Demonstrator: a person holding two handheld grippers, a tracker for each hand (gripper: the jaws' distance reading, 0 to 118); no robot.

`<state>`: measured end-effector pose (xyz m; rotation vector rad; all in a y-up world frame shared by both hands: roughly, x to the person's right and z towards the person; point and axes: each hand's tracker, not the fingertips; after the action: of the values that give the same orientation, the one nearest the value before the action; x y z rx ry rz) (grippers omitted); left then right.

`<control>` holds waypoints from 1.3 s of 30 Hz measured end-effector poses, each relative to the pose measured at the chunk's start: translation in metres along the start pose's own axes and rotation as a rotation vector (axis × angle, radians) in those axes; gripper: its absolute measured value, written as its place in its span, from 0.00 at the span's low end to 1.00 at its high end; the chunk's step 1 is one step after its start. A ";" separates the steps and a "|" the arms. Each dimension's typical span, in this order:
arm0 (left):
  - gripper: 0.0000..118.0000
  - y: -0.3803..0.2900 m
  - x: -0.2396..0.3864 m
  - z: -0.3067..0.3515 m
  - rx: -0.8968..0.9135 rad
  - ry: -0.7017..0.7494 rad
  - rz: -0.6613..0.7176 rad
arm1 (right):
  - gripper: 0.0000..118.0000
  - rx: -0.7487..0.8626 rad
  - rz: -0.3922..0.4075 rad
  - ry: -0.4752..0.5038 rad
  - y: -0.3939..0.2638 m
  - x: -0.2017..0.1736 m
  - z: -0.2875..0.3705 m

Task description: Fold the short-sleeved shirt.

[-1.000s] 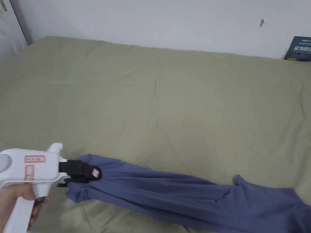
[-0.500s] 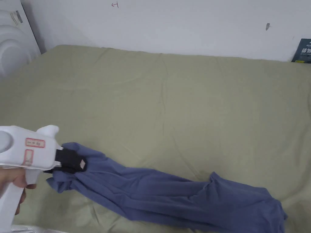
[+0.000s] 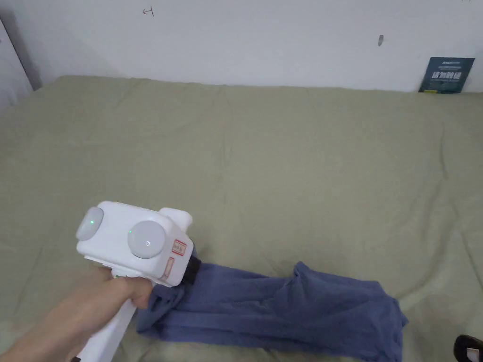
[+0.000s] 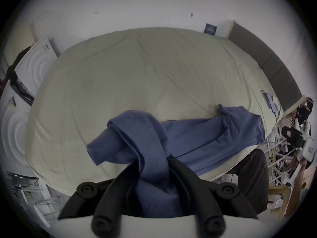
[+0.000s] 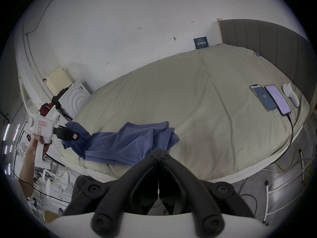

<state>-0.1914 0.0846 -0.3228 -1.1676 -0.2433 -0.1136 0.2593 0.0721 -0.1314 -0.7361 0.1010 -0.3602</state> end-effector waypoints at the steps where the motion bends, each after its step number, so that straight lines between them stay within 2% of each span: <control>1: 0.08 0.001 0.011 -0.008 -0.011 0.027 -0.030 | 0.00 -0.001 -0.001 0.000 -0.001 0.001 0.000; 5: 0.08 0.007 0.034 -0.038 -0.029 0.083 -0.072 | 0.00 -0.006 -0.019 0.005 -0.002 0.004 0.001; 7: 0.10 0.008 0.050 -0.056 -0.037 0.177 -0.131 | 0.00 -0.009 -0.021 0.002 -0.003 0.006 0.001; 8: 0.31 0.009 0.055 -0.064 -0.038 0.209 -0.145 | 0.00 -0.008 -0.024 0.003 -0.004 0.007 0.001; 9: 0.69 0.008 0.059 -0.070 -0.039 0.219 -0.164 | 0.00 -0.008 -0.032 0.006 -0.004 0.008 0.001; 10: 0.98 0.004 0.071 -0.069 -0.051 0.213 -0.171 | 0.00 -0.008 -0.040 0.010 -0.004 0.010 0.001; 12: 0.99 0.001 0.077 -0.079 -0.090 0.231 -0.184 | 0.00 -0.009 -0.055 0.013 -0.006 0.016 0.000; 14: 0.99 -0.004 0.083 -0.069 -0.028 0.178 -0.206 | 0.00 -0.010 -0.054 0.011 -0.006 0.017 0.001; 19: 0.99 -0.012 0.047 -0.019 0.010 -0.061 -0.010 | 0.00 -0.016 -0.056 0.006 -0.006 0.017 0.000; 22: 0.93 -0.024 0.004 0.015 0.088 -0.206 0.141 | 0.00 -0.015 -0.061 0.010 -0.006 0.018 0.000; 23: 0.70 -0.028 -0.010 0.022 0.110 -0.236 0.187 | 0.00 -0.016 -0.064 0.016 -0.005 0.016 0.000; 24: 0.25 -0.031 -0.026 0.025 0.141 -0.271 0.232 | 0.00 -0.017 -0.066 0.021 -0.005 0.014 0.000; 25: 0.00 -0.033 -0.041 0.022 0.151 -0.290 0.289 | 0.00 -0.017 -0.068 0.023 -0.004 0.013 -0.001; 26: 0.00 -0.032 -0.057 0.021 0.213 -0.313 0.342 | 0.00 -0.018 -0.068 0.026 -0.004 0.012 -0.002; 28: 0.00 -0.033 -0.080 0.006 0.120 -0.387 0.415 | 0.00 -0.019 -0.063 0.031 -0.003 0.010 -0.002; 31: 0.00 -0.028 -0.097 -0.028 0.110 -0.460 0.470 | 0.00 -0.023 -0.057 0.038 -0.004 0.006 -0.002; 39: 0.00 -0.014 -0.022 -0.101 -0.017 -0.544 0.391 | 0.00 -0.033 -0.066 0.026 -0.006 0.007 -0.002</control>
<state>-0.2026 -0.0147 -0.3526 -1.2262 -0.4856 0.5530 0.2641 0.0646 -0.1287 -0.7685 0.1075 -0.4318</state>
